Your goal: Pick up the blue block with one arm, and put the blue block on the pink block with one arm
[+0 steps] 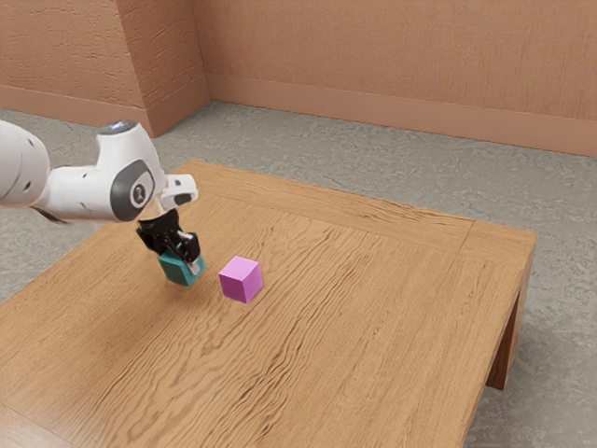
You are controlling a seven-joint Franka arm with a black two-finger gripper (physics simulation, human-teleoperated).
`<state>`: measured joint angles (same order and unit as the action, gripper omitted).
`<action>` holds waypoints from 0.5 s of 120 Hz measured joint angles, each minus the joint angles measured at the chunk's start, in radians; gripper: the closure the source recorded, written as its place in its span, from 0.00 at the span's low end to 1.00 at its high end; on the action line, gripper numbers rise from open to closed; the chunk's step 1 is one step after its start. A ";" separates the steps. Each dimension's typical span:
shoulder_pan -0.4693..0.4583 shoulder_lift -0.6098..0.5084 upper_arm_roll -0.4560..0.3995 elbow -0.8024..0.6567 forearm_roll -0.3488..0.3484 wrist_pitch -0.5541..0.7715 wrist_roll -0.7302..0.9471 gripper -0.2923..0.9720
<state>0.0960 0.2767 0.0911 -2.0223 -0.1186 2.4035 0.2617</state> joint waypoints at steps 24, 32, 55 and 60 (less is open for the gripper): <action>-0.025 -0.003 -0.059 0.035 0.005 0.002 -0.034 0.53; -0.029 -0.001 -0.066 0.039 0.006 0.003 -0.045 0.53; -0.036 0.008 -0.087 0.062 0.017 0.004 -0.079 0.53; -0.036 0.011 -0.089 0.066 0.022 0.004 -0.086 0.53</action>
<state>0.0596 0.2876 0.0023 -1.9558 -0.0968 2.4080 0.1754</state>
